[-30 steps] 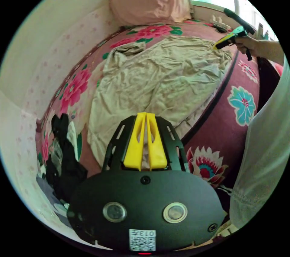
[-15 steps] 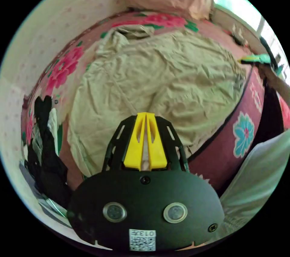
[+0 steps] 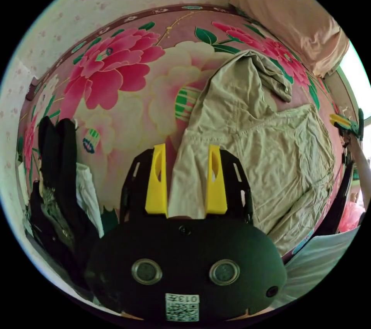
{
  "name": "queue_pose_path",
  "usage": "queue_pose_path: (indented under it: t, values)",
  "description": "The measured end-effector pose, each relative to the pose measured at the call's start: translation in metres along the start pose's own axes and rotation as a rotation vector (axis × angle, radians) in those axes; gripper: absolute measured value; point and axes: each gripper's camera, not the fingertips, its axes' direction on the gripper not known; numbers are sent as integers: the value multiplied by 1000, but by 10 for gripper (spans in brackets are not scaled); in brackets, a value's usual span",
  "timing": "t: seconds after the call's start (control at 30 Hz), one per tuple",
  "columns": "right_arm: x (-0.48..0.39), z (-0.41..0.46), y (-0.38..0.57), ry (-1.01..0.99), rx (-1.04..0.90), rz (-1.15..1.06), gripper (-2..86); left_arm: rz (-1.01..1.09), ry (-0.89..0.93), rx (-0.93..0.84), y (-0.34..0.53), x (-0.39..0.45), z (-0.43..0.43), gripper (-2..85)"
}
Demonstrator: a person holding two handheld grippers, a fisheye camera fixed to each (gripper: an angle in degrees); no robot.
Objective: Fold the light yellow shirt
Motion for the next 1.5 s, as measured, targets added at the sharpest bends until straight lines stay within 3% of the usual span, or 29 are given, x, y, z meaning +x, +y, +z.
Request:
queue_pose_path:
  t: [0.17, 0.33, 0.4, 0.43, 0.6, 0.73, 0.9, 1.07, 1.27, 1.5]
  values:
    - [10, 56, -90, 22, -164, -248, 106, 111, 100, -155, -47, -13, 66, 158]
    - [4, 101, -124, -34, -334, -370, 101, 117, 52, -124, -46, -18, 68, 127]
    - [4, 102, -134, -53, -373, -323, 84, 117, 55, -129, -46, -21, 67, 81]
    - [-4, 101, -136, -29, -396, -342, 67, 113, 130, -133, -46, -23, 68, 25]
    - [-54, 73, -132, 158, -353, -432, 46, 113, 111, 24, -22, -18, 20, 6]
    - [-88, -9, -83, 240, -106, -423, 44, 242, 100, 259, 45, 2, -67, 2]
    - [-155, -69, 17, 389, 38, -398, 48, 346, -14, 349, 153, 47, -126, 2]
    - [-218, -45, 115, 468, -8, -287, 49, 400, -76, 181, 242, 88, -87, 3]
    - [-253, 33, 160, 556, -154, -336, 47, 375, -75, -27, 256, 94, 0, 4]
    - [-245, 10, 166, 540, -107, -333, 57, 414, -95, -7, 265, 91, -13, 11]
